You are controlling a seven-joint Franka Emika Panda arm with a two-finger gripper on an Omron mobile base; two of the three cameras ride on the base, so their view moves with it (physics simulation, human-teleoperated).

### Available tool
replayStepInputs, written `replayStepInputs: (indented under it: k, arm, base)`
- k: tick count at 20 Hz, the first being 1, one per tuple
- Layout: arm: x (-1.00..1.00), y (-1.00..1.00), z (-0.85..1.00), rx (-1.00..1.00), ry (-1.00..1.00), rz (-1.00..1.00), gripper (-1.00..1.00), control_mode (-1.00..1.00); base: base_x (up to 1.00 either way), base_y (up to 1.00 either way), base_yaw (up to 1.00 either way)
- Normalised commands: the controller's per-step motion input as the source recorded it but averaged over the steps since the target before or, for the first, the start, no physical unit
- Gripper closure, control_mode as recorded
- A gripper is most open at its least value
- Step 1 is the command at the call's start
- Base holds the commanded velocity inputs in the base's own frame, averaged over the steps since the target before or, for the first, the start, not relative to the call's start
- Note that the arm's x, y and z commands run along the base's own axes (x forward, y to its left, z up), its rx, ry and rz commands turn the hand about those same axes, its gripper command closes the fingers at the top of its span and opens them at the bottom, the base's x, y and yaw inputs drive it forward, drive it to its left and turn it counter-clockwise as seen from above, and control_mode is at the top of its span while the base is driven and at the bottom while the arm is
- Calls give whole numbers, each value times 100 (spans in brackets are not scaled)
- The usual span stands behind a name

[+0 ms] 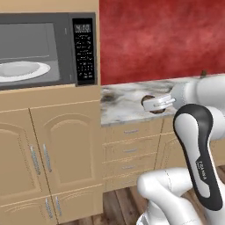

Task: Retrieve the reheated potato from the microwave, then place the potato, cheese, and condiment on the cutting board.

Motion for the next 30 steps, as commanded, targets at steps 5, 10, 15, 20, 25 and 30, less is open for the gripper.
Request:
replayStepInputs:
  k: [5,10,15,20,25,30]
  arm:
    - [0,0,0,0,0,0,100,100]
    - [0,0,0,0,0,0,100,100]
    - [0,0,0,0,0,0,100,100]
    - [0,0,0,0,0,0,100,100]
    - [0,0,0,0,0,0,100,100]
    - [0,0,0,0,0,0,100,100]
  base:
    - [46,-64,0]
    - [47,-62,0]
    - [47,-63,0]
    - [46,-65,0]
    - [41,-68,0]
    - [33,-72,0]
